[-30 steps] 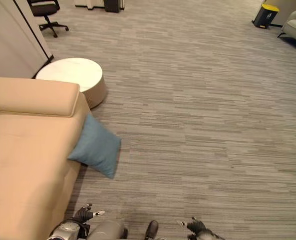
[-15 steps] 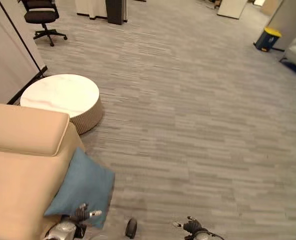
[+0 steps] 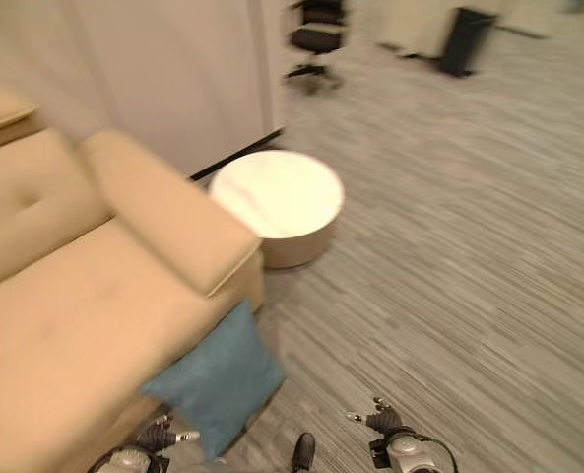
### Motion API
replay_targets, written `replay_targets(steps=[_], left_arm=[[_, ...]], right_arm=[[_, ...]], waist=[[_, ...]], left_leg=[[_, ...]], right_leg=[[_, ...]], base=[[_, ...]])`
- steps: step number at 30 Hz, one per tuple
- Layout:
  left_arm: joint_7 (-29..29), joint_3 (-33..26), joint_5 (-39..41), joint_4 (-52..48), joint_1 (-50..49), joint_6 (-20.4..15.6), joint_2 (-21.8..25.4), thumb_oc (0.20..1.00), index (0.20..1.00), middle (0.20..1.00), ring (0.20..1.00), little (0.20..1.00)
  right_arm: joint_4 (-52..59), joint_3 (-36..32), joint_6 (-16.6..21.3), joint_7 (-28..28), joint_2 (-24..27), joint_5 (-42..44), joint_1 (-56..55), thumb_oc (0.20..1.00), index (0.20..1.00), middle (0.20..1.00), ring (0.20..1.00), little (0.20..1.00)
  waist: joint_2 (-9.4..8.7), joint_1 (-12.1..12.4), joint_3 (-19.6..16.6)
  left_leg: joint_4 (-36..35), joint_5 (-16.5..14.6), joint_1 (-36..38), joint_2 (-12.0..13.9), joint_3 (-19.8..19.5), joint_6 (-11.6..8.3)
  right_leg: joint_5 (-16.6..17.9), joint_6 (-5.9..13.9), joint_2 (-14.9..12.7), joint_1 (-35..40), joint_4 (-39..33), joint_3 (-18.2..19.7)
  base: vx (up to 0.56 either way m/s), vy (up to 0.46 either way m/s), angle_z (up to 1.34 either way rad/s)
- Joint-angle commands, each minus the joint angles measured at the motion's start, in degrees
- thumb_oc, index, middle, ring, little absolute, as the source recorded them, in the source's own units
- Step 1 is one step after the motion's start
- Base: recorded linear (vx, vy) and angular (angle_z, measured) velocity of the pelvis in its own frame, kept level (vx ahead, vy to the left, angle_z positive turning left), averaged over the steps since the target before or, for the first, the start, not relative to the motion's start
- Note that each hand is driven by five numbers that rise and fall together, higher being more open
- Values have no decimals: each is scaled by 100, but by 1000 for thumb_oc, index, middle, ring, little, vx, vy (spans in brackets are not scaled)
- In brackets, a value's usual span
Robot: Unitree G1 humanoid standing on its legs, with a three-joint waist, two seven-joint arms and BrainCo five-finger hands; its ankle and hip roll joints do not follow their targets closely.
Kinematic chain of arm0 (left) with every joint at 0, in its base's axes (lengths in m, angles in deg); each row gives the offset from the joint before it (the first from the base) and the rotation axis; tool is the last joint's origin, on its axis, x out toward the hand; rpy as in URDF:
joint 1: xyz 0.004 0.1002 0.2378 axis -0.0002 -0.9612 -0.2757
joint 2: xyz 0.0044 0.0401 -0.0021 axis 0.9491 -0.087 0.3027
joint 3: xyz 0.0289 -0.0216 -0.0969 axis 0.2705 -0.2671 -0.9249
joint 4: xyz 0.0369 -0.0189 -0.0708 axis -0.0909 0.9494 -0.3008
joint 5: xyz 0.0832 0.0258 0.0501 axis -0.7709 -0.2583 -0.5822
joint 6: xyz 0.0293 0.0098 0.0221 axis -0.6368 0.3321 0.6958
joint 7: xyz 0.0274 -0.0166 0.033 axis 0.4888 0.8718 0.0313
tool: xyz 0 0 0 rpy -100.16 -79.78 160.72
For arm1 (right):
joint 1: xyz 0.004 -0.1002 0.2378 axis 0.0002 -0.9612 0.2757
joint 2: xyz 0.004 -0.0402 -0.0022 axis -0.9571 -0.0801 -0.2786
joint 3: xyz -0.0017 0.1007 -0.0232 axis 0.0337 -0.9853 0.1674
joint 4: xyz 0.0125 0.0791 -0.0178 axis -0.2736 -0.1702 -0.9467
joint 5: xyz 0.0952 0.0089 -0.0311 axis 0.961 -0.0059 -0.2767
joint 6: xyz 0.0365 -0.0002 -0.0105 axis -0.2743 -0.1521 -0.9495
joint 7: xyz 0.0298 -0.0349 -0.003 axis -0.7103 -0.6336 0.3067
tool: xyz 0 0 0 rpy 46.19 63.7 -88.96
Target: Pick up all the scattered cushions and arrange them neatly on the sofa.
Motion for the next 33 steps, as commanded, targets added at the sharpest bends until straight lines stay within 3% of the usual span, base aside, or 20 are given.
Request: replay_targets(steps=[1, 2, 5, 10, 11, 12, 13, 14, 15, 16, 17, 18, 19, 21, 25, 26, 28, 30, 32, 33], left_arm=[[92, -35, -20, -66, 189, -50, -216, 1000, 1000, 1000, 1000, 1000], [91, -30, -102, -91, 158, -43, -200, 1000, 1000, 1000, 1000, 1000], [127, -59, -180, -169, 176, -24, -138, 1000, 1000, 1000, 1000, 1000], [171, -101, -157, -153, 133, -34, -78, 1000, 1000, 1000, 1000, 1000], [214, -72, -213, -134, 104, -21, -89, 1000, 1000, 1000, 1000, 1000], [237, -70, -232, -113, 93, -28, -88, 1000, 1000, 1000, 1000, 1000], [237, -78, -230, -109, 86, -27, -85, 1000, 1000, 1000, 1000, 1000], [234, -8, -238, -134, 165, -19, -53, 1000, 1000, 1000, 1000, 1000], [218, 33, -228, -141, 201, -33, -32, 1000, 1000, 1000, 1000, 1000], [192, 97, -190, -152, 239, -74, -34, 1000, 1000, 1000, 1000, 1000], [175, 115, -148, -166, 262, -97, -34, 1000, 1000, 1000, 1000, 1000], [175, 115, -148, -166, 263, -97, -34, 1000, 1000, 1000, 1000, 1000], [165, 142, -126, -171, 275, -110, -38, 1000, 1000, 1000, 1000, 1000], [146, 170, -120, -123, 291, -115, -62, 1000, 1000, 1000, 1000, 1000], [148, 132, -142, 1, 255, -105, -100, 1000, 1000, 1000, 1000, 1000], [155, 169, -168, 39, 258, -88, -132, 1000, 1000, 1000, 1000, 1000], [154, 163, -154, 26, 253, -80, -147, 1000, 1000, 1000, 1000, 1000], [149, 152, -143, 7, 263, -78, -178, 1000, 1000, 1000, 1000, 1000], [177, 166, -175, 2, 252, -71, -207, 1000, 1000, 1000, 1000, 1000], [177, 166, -175, 2, 252, -71, -207, 1000, 1000, 1000, 1000, 1000]], right_arm=[[33, 52, 102, -30, 44, -1, -179, 1000, 1000, 1000, 1000, 1000], [47, 30, 118, -37, 39, 23, -193, 1000, 1000, 1000, 1000, 1000], [26, -27, 100, -37, 17, 78, -174, 1000, 1000, 1000, 1000, 1000], [-21, 6, 63, -57, -38, -45, -70, 1000, 1000, 1000, 1000, 1000], [26, 13, 63, -78, -61, -108, -44, 1000, 1000, 1000, 1000, 1000], [84, -18, 77, -64, -52, -116, -22, 1000, 1000, 1000, 1000, 1000], [82, -7, 77, -62, -56, -118, -24, 1000, 1000, 1000, 1000, 1000], [141, -4, 76, -62, -83, -100, 47, 1000, 1000, 1000, 1000, 1000], [142, 4, 79, -58, -90, -63, 92, 1000, 1000, 1000, 1000, 1000], [150, 39, 92, -35, -93, 19, 104, 1000, 1000, 1000, 1000, 1000], [161, 59, 86, -10, -97, 67, 97, 1000, 1000, 1000, 1000, 1000], [161, 59, 86, -10, -97, 67, 98, 1000, 1000, 1000, 1000, 1000], [178, 57, 92, -5, -83, 114, 99, 1000, 1000, 1000, 1000, 1000], [184, 61, 98, -18, -76, 161, 108, 1000, 1000, 1000, 1000, 1000], [147, 85, 82, 0, -58, 101, 102, 1000, 1000, 1000, 1000, 1000], [177, 112, 102, -32, -4, 74, 65, 1000, 1000, 1000, 1000, 1000], [201, 92, 115, -39, 36, 83, 45, 1000, 1000, 1000, 1000, 1000], [212, 40, 121, -66, 99, 133, 69, 1000, 1000, 1000, 1000, 1000], [188, 1, 123, -65, 148, 155, 44, 1000, 1000, 1000, 1000, 1000], [188, 1, 123, -65, 148, 155, 44, 1000, 1000, 1000, 1000, 1000]], waist=[[16, -108, -49], [27, -208, -88], [31, -346, -160], [89, -201, -253], [122, -88, -328], [188, -86, -298], [184, -84, -317], [243, -200, -230], [255, -321, -220], [276, -435, -284], [286, -453, -299], [285, -455, -314], [307, -483, -308], [318, -539, -313], [264, -462, -345], [259, -453, -329], [242, -480, -276], [210, -512, -180], [167, -622, -131], [167, -624, -134]], left_leg=[[-441, 353, 59, 89, 648, -134], [-573, 419, 45, 235, 1340, -112], [-702, 437, 113, 412, 2272, -85], [-995, 445, 273, 249, 1891, -89], [-1186, 370, 435, 247, 1663, -94], [-1303, 532, 476, 187, 1550, 14], [-1331, 416, 552, 216, 1514, -26], [-1343, 617, 483, 155, 1189, 59], [-1396, 664, 502, 140, 1050, 67], [-1533, 732, 549, 123, 827, 42], [-1601, 786, 561, 132, 688, 4], [-1600, 793, 541, 132, 687, 4], [-1669, 829, 571, 159, 516, -35], [-1690, 857, 577, 179, 291, -87], [-1732, 910, 522, 212, 108, -228], [-1765, 1081, 347, 307, 40, -375], [-1680, 1078, 227, 315, 64, -419], [-1415, 1056, -15, 294, 273, -442], [-1183, 1007, -143, 384, 950, -383], [-1182, 1007, -147, 383, 949, -383]], right_leg=[[-427, 1289, -271, 725, 25, -806], [-482, 1292, -260, 781, 21, -1063], [-541, 1278, -275, 865, 26, -1497], [-613, 1273, -309, 966, 159, -1749], [-790, 1321, -346, 1021, 452, -1823], [-783, 1296, -545, 841, 1023, -1934], [-890, 1342, -509, 880, 1041, -1848], [-857, 1315, -515, 565, 1544, -1455], [-898, 1331, -378, 441, 1560, -928], [-952, 1322, -174, 392, 1228, -42], [-881, 1337, -176, 375, 1068, 317], [-868, 1338, -176, 360, 1059, 316], [-805, 1357, -194, 326, 970, 645], [-719, 1367, -177, 290, 834, 939], [-667, 1384, -254, 530, 427, 467], [-685, 1319, -138, 673, 162, 222], [-680, 1309, -145, 735, 73, 35], [-671, 1282, -140, 756, 21, -170], [-651, 1271, -187, 767, 21, -364], [-650, 1271, -187, 763, 21, -366]], base=[[70, -85, 84], [96, -93, 68], [53, -27, 176], [76, 32, 19], [126, 181, 41], [169, 120, 35], [-6, 142, 55], [29, 28, 37], [17, 51, 72], [105, -46, 97], [91, -41, 130], [62, -74, 132], [41, -75, 95], [58, -154, 73], [1, -161, 81], [-60, -259, 94], [-66, -192, 120], [-81, -112, 135], [-65, -72, 31], [-71, -62, 45]])
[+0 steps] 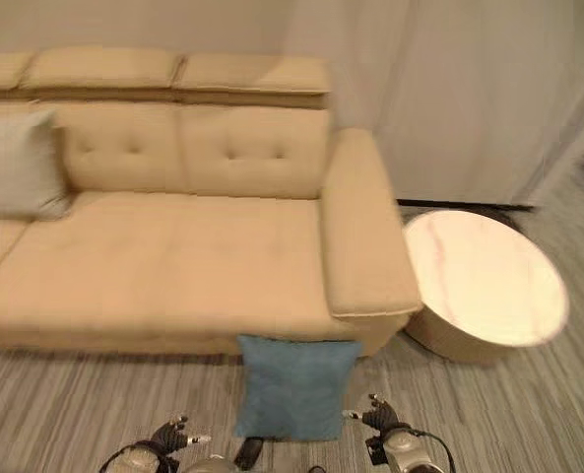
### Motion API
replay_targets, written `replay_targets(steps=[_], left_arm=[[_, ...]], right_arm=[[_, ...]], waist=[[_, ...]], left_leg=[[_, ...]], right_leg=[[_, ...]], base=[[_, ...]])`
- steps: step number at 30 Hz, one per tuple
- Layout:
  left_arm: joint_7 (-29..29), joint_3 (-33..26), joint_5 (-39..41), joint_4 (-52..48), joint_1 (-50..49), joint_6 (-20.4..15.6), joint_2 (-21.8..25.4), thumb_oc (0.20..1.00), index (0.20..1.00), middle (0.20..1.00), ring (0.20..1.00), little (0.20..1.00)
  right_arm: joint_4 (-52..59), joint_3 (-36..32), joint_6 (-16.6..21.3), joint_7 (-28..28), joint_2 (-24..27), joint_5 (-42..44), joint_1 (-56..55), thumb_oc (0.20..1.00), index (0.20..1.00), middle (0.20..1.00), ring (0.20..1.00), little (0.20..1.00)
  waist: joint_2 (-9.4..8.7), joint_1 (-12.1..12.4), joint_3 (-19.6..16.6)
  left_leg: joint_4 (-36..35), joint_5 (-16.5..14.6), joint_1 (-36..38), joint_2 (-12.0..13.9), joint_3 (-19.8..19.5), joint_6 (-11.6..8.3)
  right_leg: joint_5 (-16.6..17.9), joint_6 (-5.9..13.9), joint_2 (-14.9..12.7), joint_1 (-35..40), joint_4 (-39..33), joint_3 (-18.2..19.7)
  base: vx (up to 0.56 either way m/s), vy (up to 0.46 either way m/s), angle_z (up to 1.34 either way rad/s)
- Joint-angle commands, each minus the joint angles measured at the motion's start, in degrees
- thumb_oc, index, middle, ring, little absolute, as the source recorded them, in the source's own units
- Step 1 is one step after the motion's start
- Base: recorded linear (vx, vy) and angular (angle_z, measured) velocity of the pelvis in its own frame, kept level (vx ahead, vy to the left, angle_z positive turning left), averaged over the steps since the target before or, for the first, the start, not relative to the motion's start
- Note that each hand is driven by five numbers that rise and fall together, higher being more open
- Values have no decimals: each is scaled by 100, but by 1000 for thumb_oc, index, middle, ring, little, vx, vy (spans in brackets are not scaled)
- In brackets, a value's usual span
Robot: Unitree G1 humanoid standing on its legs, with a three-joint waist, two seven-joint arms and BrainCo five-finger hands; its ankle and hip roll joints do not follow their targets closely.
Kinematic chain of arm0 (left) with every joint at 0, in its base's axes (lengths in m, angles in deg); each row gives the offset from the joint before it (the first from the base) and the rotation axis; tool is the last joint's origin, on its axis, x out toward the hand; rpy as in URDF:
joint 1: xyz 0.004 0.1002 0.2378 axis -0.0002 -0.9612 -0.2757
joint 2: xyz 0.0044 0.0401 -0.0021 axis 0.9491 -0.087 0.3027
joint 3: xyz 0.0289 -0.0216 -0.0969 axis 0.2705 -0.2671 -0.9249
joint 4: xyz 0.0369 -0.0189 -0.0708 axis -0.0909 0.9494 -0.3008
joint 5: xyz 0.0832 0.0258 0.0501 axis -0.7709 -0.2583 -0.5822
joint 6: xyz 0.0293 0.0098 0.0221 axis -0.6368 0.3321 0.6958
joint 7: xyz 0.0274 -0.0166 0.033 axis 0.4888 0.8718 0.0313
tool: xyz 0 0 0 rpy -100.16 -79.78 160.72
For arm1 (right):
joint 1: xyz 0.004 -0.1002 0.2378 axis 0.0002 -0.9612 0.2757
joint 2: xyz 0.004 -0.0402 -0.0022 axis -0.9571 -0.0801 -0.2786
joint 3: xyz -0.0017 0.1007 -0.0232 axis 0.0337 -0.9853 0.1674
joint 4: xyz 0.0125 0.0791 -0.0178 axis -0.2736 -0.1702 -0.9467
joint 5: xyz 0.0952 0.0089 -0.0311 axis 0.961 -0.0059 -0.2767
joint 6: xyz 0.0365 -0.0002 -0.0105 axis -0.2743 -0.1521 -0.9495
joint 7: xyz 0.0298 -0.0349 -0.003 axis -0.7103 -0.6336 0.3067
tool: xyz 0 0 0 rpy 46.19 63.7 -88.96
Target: Pick up all the scattered cushions and arrange them neatly on the sofa.
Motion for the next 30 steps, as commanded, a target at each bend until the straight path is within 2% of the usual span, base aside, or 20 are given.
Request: replay_targets(steps=[1, 3, 6, 11, 12, 13, 15, 17, 21, 22, 24, 26, 30], left_arm=[[7, -68, -109, -35, 428, -91, -103, 1000, 1000, 1000, 1000, 1000], [12, -95, -105, -35, 383, -102, -83, 1000, 1000, 1000, 1000, 1000], [1, -151, -146, 2, 285, -78, -69, 1000, 1000, 1000, 1000, 1000], [11, -251, -171, 50, 184, -71, -1, 1000, 1000, 1000, 1000, 1000], [9, -285, -177, 64, 171, -73, 39, 1000, 1000, 1000, 1000, 1000], [10, -285, -177, 64, 172, -73, 39, 1000, 1000, 1000, 1000, 1000], [-8, -300, -157, 68, 203, -79, 91, 1000, 1000, 1000, 1000, 1000], [-21, -311, -135, 75, 245, -78, 156, 1000, 1000, 1000, 1000, 1000], [-33, -338, -89, 82, 244, -128, 200, 1000, 1000, 1000, 1000, 1000], [-28, -340, -101, 106, 251, -145, 215, 1000, 1000, 1000, 1000, 1000], [-38, -332, -138, 142, 255, -132, 204, 1000, 1000, 1000, 1000, 1000], [-25, -359, -142, 197, 188, -151, 178, 1000, 1000, 1000, 1000, 1000], [-2, -316, -131, 156, 182, -151, 146, 1000, 1000, 1000, 1000, 1000]], right_arm=[[112, -78, 87, -36, 196, 150, 13, 1000, 1000, 1000, 1000, 1000], [62, -44, 74, -7, 141, 141, -1, 1000, 1000, 1000, 1000, 1000], [10, -53, 52, 10, 87, 104, -33, 1000, 1000, 1000, 1000, 1000], [-2, -17, 54, 6, -1, 24, -54, 1000, 1000, 1000, 1000, 1000], [15, -17, 40, 18, -47, -6, -5, 1000, 1000, 1000, 1000, 1000], [15, -17, 40, 18, -47, -6, -4, 1000, 1000, 1000, 1000, 1000], [54, -4, 36, 31, -76, -1, 45, 1000, 1000, 1000, 1000, 1000], [76, -2, 42, 35, -119, 45, 75, 1000, 1000, 1000, 1000, 1000], [86, 25, 35, 32, -123, 8, 84, 1000, 1000, 1000, 1000, 1000], [83, 19, 38, 46, -116, 34, 60, 1000, 1000, 1000, 1000, 1000], [55, 10, 19, 41, -111, 33, 55, 1000, 1000, 1000, 1000, 1000], [5, 32, 1, 75, -113, -30, -17, 1000, 1000, 1000, 1000, 1000], [15, 8, 26, 54, -37, -38, -79, 1000, 1000, 1000, 1000, 1000]], waist=[[-392, -187, 159], [-409, -162, 113], [-368, -200, 6], [-420, -37, -20], [-414, 26, 36], [-416, 32, 35], [-400, 14, 101], [-375, -42, 145], [-343, -36, 159], [-362, -132, 172], [-370, -160, 201], [-416, -145, 157], [-397, -178, 47]], left_leg=[[583, -387, -8, 76, 1147, 177], [624, -494, 43, 30, 1134, 180], [345, -498, 240, 55, 1205, 237], [381, -684, 416, -34, 1164, 340], [358, -757, 507, -95, 1127, 466], [356, -756, 506, -97, 1133, 468], [357, -788, 553, -132, 1059, 565], [348, -790, 587, -157, 934, 601], [214, -819, 755, -147, 769, 583], [209, -842, 819, -180, 662, 577], [239, -891, 852, -180, 636, 570], [252, -910, 881, -180, 586, 519], [77, -809, 880, -103, 487, 395]], right_leg=[[184, 671, -490, -45, 26, -144], [176, 652, -488, -35, 26, -191], [187, 680, -480, 2, 47, -243], [137, 746, -599, 85, 218, -228], [144, 839, -764, -136, 851, -150], [137, 841, -768, -147, 866, -143], [207, 933, -889, -413, 1407, 22], [257, 967, -854, -630, 1666, 305], [448, 917, -941, -759, 1114, 414], [544, 933, -866, -880, 879, 780], [578, 938, -851, -903, 814, 827], [537, 948, -860, -720, 645, 745], [504, 912, -759, -483, 393, 518]], base=[[-53, -48, 67], [3, -34, 48], [102, 48, 23], [88, 126, -3], [22, 167, -9], [31, 229, -24], [13, 131, -26], [53, 100, -18], [133, -9, 7], [105, -17, 11], [117, -28, 36], [119, -68, 65], [112, -99, 27]])
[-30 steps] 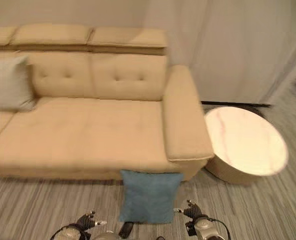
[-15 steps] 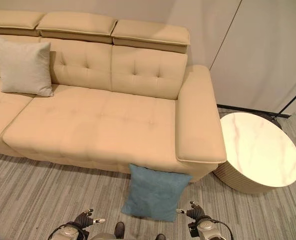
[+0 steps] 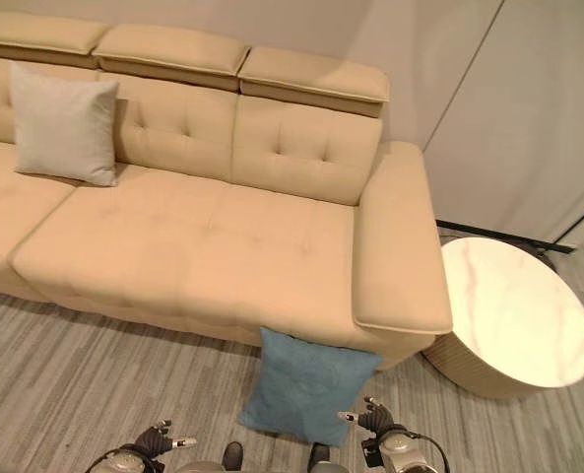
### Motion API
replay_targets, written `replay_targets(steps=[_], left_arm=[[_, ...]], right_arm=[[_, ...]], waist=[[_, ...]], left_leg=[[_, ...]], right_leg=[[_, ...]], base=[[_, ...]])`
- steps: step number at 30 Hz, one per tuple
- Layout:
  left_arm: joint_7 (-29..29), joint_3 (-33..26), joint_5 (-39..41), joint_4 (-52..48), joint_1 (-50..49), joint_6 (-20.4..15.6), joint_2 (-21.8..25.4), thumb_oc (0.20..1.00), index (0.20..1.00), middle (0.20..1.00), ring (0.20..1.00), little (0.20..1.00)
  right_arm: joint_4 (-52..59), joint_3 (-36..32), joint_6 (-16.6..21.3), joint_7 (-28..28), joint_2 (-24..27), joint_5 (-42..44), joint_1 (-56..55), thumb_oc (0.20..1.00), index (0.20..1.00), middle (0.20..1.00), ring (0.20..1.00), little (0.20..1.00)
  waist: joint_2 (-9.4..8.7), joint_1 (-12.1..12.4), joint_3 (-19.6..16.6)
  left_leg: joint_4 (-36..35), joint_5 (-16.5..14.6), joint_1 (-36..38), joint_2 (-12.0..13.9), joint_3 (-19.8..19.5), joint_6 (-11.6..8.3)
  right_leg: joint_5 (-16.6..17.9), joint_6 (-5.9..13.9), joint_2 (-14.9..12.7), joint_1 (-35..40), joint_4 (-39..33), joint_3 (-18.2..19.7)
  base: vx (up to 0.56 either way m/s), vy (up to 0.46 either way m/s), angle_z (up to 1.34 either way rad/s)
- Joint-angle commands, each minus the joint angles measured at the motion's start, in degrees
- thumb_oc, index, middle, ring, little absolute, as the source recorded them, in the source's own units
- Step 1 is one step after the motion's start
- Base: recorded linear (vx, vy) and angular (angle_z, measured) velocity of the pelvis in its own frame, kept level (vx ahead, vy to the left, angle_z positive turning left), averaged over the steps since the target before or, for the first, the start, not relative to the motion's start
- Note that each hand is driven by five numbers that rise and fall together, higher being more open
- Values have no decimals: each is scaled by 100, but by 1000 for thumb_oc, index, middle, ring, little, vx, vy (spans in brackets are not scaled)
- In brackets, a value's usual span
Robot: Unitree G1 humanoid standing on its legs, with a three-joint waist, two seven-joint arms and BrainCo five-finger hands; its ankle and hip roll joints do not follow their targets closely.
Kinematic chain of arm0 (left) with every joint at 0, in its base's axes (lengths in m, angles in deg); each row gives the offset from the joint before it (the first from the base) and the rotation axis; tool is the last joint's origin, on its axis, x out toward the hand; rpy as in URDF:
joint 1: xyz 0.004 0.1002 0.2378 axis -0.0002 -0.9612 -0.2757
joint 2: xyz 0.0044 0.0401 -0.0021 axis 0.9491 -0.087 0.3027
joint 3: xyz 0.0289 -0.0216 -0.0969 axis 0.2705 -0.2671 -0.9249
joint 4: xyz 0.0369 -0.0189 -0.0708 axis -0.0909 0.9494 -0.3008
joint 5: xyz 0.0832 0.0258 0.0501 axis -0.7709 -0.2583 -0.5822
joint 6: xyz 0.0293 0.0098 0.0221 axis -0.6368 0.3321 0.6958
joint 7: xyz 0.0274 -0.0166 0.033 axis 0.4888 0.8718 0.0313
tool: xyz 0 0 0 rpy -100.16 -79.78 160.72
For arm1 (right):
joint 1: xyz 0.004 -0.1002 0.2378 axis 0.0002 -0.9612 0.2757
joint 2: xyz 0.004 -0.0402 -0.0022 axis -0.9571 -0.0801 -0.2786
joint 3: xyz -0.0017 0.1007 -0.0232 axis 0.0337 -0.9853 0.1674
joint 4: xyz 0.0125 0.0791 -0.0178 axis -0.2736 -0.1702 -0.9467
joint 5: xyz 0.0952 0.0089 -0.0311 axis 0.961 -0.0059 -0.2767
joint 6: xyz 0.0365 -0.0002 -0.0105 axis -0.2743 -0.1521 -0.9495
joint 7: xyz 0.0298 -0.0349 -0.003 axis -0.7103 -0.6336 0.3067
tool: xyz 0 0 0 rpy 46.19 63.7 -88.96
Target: Pick up all the scattered cushions and arrange them neatly on the sofa.
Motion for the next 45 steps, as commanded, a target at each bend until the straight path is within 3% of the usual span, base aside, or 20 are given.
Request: replay_targets(steps=[1, 8, 16, 19, 24, 30, 31, 34, 40, 41, 45], left_arm=[[-8, -75, -153, 90, 396, -113, -24, 1000, 1000, 1000, 1000, 1000], [-4, -7, -196, -27, 403, -108, -70, 1000, 1000, 1000, 1000, 1000], [-45, 84, -111, -235, 505, -158, -52, 1000, 1000, 1000, 1000, 1000], [-107, 70, -67, -278, 617, -178, 51, 1000, 1000, 1000, 1000, 1000], [-123, -1, 10, -309, 607, -206, 77, 1000, 1000, 1000, 1000, 1000], [-356, -112, 457, -643, 838, -302, 133, 1000, 1000, 1000, 1000, 1000], [-531, -140, 785, -889, 1034, -407, 164, 1000, 1000, 1000, 1000, 1000], [-948, -205, 1388, -1527, 1437, -688, 263, 1000, 1000, 1000, 1000, 1000], [-1623, -137, 2049, -2006, 2683, -1023, 349, 1000, 1000, 1000, 1000, 1000], [-1631, -117, 2102, -2084, 2785, -1042, 380, 1000, 1000, 1000, 1000, 1000], [-1802, -35, 2170, -2333, 3309, -1070, 511, 1000, 1000, 1000, 1000, 1000]], right_arm=[[78, 61, 118, -33, 205, -33, 85, 1000, 1000, 1000, 1000, 1000], [121, 108, 149, -47, 220, -42, 41, 1000, 1000, 1000, 1000, 1000], [154, 142, 126, -59, 177, -57, 174, 1000, 1000, 1000, 1000, 1000], [173, 158, 128, -57, 150, -21, 280, 1000, 1000, 1000, 1000, 1000], [128, 118, 142, -55, 212, -15, 208, 1000, 1000, 1000, 1000, 1000], [450, 48, 266, -277, 323, 172, 377, 1000, 1000, 1000, 1000, 1000], [613, 22, 336, -444, 384, 289, 552, 1000, 1000, 1000, 1000, 1000], [1098, 18, 456, -767, 539, 438, 961, 1000, 1000, 1000, 1000, 1000], [1719, 19, 580, -1627, 989, 377, 2140, 1000, 1000, 1000, 1000, 1000], [1749, 27, 589, -1683, 1084, 362, 2243, 1000, 1000, 1000, 1000, 1000], [2024, -53, 608, -1906, 1390, 353, 2723, 1000, 1000, 1000, 1000, 1000]], waist=[[-228, 107, -55], [-250, 103, -88], [-301, 69, 85], [-276, 51, 172], [-291, 65, 155], [-227, 26, 543], [-187, -8, 829], [-137, -104, 1216], [-36, -340, 1393], [-7, -355, 1392], [32, -481, 1366]], left_leg=[[341, -315, -166, -151, -394, -265], [360, -360, -108, -76, -380, -304], [385, -399, -237, -257, -172, -123], [457, -356, -422, -252, -83, -91], [449, -363, -409, -240, -66, -163], [718, -325, -865, -197, -157, -274], [965, -298, -1302, -218, -192, -305], [1486, -264, -2210, -247, -148, -344], [2657, -377, -4294, -220, -26, -370], [2826, -581, -4453, -163, -42, -397], [3418, -730, -5417, -98, -11, -396]], right_leg=[[14, 263, -40, -109, 126, -209], [-31, 234, 15, 148, -111, -349], [332, 416, -147, -323, 56, -10], [192, 417, -125, -573, 490, 176], [137, 321, -139, -433, 271, 1], [41, 235, -190, -740, 460, -222], [36, 199, -256, -1136, 680, -292], [45, 145, -352, -2117, 1210, -253], [-161, 83, -520, -4187, 2369, 15], [-371, 110, -484, -4357, 2561, 95], [-516, 80, -548, -5370, 3238, 288]], base=[[133, -139, 47], [57, -43, 16], [-58, 75, -27], [-113, 60, -38], [40, -18, -5], [-82, -63, 22], [-262, -47, 38], [-281, -22, 21], [-133, 22, 1], [0, 0, 0], [8, 17, -7]])
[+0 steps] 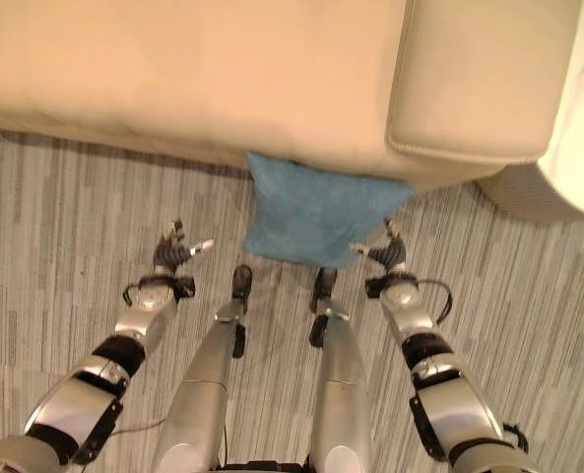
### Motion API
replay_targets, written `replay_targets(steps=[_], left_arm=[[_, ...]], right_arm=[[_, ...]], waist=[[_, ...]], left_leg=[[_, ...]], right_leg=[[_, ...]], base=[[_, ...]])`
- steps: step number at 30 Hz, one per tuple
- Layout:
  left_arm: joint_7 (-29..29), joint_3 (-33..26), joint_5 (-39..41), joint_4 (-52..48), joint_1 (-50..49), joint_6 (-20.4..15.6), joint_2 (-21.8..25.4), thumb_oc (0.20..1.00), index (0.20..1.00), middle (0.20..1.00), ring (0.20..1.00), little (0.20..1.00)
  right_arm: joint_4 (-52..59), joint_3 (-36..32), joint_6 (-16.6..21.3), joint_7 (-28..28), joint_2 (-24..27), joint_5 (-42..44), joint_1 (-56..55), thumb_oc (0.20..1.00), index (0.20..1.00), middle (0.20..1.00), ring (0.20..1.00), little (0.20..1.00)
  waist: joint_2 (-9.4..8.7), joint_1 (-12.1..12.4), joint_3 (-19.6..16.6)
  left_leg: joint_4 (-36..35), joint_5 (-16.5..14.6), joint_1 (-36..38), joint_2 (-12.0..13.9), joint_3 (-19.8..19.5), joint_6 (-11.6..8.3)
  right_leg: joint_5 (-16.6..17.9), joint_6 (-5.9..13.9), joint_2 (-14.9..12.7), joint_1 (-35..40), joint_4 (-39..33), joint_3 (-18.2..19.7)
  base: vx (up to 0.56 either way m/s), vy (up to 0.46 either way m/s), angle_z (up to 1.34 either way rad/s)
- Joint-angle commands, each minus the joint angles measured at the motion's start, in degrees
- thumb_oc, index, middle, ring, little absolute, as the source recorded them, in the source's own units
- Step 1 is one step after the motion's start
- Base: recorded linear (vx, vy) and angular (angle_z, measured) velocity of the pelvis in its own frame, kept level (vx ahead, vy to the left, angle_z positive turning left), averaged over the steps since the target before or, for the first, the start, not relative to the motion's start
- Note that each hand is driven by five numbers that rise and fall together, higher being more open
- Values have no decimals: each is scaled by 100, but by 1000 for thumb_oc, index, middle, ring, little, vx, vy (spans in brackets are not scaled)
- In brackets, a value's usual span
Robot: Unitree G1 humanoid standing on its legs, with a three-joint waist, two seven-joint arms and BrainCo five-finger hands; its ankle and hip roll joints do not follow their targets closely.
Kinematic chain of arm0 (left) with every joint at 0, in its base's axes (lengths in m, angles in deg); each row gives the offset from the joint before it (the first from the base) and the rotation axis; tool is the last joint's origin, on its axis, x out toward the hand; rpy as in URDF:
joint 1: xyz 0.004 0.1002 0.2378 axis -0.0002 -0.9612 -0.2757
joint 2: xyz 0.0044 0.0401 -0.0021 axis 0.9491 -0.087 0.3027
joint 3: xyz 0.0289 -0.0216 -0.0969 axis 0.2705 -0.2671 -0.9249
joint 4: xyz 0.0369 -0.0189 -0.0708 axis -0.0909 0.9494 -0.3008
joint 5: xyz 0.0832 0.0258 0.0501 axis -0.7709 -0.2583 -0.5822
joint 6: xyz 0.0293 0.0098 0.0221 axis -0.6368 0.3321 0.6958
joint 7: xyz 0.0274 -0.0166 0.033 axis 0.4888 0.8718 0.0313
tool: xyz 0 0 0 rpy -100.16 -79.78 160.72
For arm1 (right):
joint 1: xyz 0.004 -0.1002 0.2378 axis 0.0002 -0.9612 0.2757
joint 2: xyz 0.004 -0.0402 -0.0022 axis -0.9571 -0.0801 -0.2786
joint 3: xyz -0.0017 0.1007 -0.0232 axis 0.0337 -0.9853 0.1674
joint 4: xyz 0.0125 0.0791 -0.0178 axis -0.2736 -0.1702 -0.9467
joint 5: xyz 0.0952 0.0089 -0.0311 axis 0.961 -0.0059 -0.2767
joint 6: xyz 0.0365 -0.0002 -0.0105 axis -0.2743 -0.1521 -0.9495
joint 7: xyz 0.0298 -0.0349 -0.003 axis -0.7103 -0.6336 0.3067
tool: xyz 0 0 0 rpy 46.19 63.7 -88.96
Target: Pick up all the scattered cushions and arrange them neatly on the sofa.
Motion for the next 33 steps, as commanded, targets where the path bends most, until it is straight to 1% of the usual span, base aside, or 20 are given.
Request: replay_targets(steps=[1, 3, 4, 7, 9, 13, 14, 16, 17, 22, 24, 25, 28, 33], left_arm=[[-230, -80, 122, -132, -341, -290, 38, 1000, 1000, 1000, 1000, 1000], [-276, -80, 112, -166, -129, -262, 116, 1000, 1000, 1000, 1000, 1000], [-338, -49, 61, -250, 62, -223, 173, 1000, 1000, 1000, 1000, 1000], [-368, -27, 54, -200, 191, -213, 211, 1000, 1000, 1000, 1000, 1000], [-457, 18, 23, -231, 504, -139, 347, 1000, 1000, 1000, 1000, 1000], [-473, 39, 37, -169, 611, -111, 386, 1000, 1000, 1000, 1000, 1000], [-494, 63, 112, -85, 799, -103, 460, 1000, 1000, 1000, 1000, 1000], [-480, 65, 188, -40, 887, -112, 494, 1000, 1000, 1000, 1000, 1000], [-486, 74, 420, -156, 1048, -188, 524, 1000, 1000, 1000, 1000, 1000], [-520, 140, 488, -315, 1181, -211, 525, 1000, 1000, 1000, 1000, 1000], [-587, 233, 510, -280, 1415, -219, 506, 1000, 1000, 1000, 1000, 1000], [-586, 234, 513, -275, 1424, -220, 507, 1000, 1000, 1000, 1000, 1000], [-614, 264, 660, -352, 1579, -306, 466, 1000, 1000, 1000, 1000, 1000], [-727, 496, 770, -263, 2221, -357, 419, 1000, 1000, 1000, 1000, 1000]], right_arm=[[166, 66, 184, -335, 242, 8, -441, 1000, 1000, 1000, 1000, 1000], [232, 82, 178, -393, 376, -15, -213, 1000, 1000, 1000, 1000, 1000], [244, 80, 155, -451, 539, -53, -34, 1000, 1000, 1000, 1000, 1000], [211, 100, 161, -467, 591, -40, 84, 1000, 1000, 1000, 1000, 1000], [92, 115, 170, -478, 776, 97, 377, 1000, 1000, 1000, 1000, 1000], [11, 168, 165, -453, 851, 148, 512, 1000, 1000, 1000, 1000, 1000], [-111, 201, 186, -445, 899, 262, 681, 1000, 1000, 1000, 1000, 1000], [-145, 223, 187, -444, 920, 313, 770, 1000, 1000, 1000, 1000, 1000], [-132, 224, 253, -407, 912, 568, 953, 1000, 1000, 1000, 1000, 1000], [-1, 206, 339, -416, 865, 815, 1098, 1000, 1000, 1000, 1000, 1000], [74, 190, 448, -377, 823, 1135, 1313, 1000, 1000, 1000, 1000, 1000], [69, 190, 450, -373, 826, 1141, 1321, 1000, 1000, 1000, 1000, 1000], [190, 140, 624, -290, 737, 1575, 1425, 1000, 1000, 1000, 1000, 1000], [82, 397, 680, -311, 659, 1748, 1989, 1000, 1000, 1000, 1000, 1000]], waist=[[103, -84, -728], [117, -143, -764], [128, -200, -733], [131, -220, -747], [177, -286, -650], [194, -313, -657], [216, -357, -610], [226, -365, -597], [252, -399, -546], [281, -432, -458], [286, -460, -397], [285, -460, -398], [287, -481, -368], [308, -458, -137]], left_leg=[[445, -472, -311, 112, -154, -151], [695, -517, -751, 149, -142, -151], [911, -559, -1096, 183, -128, -153], [1018, -581, -1290, 188, -112, -147], [1304, -638, -1824, 169, -50, -88], [1458, -678, -2082, 172, -11, -67], [1610, -710, -2385, 176, -6, -47], [1674, -725, -2483, 171, 15, -40], [1812, -759, -2753, 184, 62, 3], [2007, -801, -3037, 200, 106, 38], [2095, -808, -3216, 223, 108, 33], [2102, -811, -3228, 222, 109, 33], [2199, -812, -3372, 227, 77, 19], [2367, -845, -3500, 301, 10, 42]], right_leg=[[-160, 551, -92, -67, -2, 83], [-226, 535, -93, -501, 250, 162], [-256, 526, -78, -850, 441, 220], [-266, 528, -63, -1054, 534, 248], [-290, 533, -4, -1687, 801, 378], [-306, 528, 12, -2006, 942, 448], [-324, 529, 26, -2334, 1049, 513], [-337, 523, 37, -2436, 1105, 540], [-330, 529, 61, -2768, 1243, 619], [-329, 530, 114, -3067, 1378, 660], [-346, 537, 119, -3254, 1466, 690], [-349, 537, 118, -3267, 1474, 693], [-362, 524, 133, -3417, 1559, 701], [-361, 553, 214, -3458, 1583, 616]], base=[[7, 28, -6], [27, 21, -10], [34, 20, -17], [30, 11, -12], [61, 10, -15], [33, -15, -14], [38, -35, -8], [38, -20, -7], [40, -2, -5], [34, -2, -7], [38, -46, -5], [35, -50, -2], [21, -22, 0], [36, -17, -7]])
